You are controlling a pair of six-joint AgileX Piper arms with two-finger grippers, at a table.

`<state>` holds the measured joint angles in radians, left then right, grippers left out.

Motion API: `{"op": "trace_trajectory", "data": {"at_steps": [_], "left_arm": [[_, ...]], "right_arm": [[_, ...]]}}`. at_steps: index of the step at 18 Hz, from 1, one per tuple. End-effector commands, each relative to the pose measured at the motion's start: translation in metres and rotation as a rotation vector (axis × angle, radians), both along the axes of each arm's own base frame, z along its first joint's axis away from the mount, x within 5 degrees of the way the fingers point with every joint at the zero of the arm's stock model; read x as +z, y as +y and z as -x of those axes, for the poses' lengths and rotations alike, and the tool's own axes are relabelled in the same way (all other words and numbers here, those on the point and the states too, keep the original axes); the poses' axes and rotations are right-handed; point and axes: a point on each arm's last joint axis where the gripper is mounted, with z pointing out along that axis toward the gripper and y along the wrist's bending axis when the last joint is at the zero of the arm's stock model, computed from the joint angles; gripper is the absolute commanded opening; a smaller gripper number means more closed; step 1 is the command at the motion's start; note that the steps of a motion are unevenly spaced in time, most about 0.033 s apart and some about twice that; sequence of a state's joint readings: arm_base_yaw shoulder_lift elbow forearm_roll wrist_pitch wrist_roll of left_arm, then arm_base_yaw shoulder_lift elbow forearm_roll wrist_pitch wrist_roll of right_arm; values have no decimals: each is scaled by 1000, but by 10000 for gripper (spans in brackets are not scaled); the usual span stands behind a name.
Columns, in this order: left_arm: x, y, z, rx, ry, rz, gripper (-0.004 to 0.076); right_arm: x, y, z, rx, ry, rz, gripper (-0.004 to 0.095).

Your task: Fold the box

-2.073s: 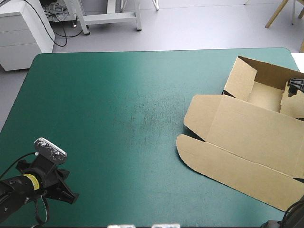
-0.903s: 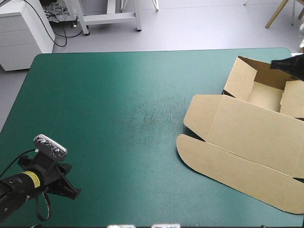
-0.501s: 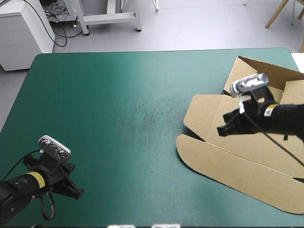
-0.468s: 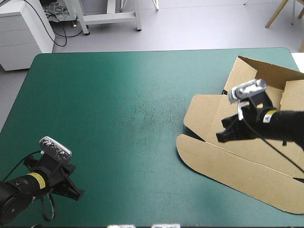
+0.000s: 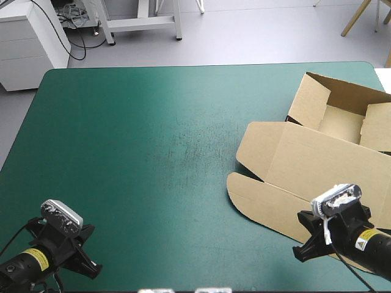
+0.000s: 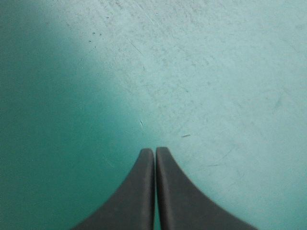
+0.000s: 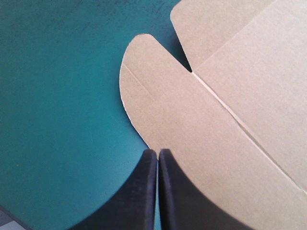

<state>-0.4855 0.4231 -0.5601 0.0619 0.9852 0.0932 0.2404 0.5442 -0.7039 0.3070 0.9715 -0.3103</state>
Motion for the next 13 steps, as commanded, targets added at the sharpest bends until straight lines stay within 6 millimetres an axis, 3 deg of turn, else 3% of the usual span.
{"op": "trace_trajectory", "data": {"at_steps": [1, 5, 13], "left_arm": [[5, 0, 2, -12, -85, 51, -10], [1, 3, 8, -13, -122, 70, -10], [-8, 3, 8, -12, -113, 60, -10]], "right_arm": [[-3, -3, 9, -13, -103, -30, -4], [-10, -6, 22, 5, -177, -17, -4], [-16, -7, 21, 20, -223, 12, -4]]}}
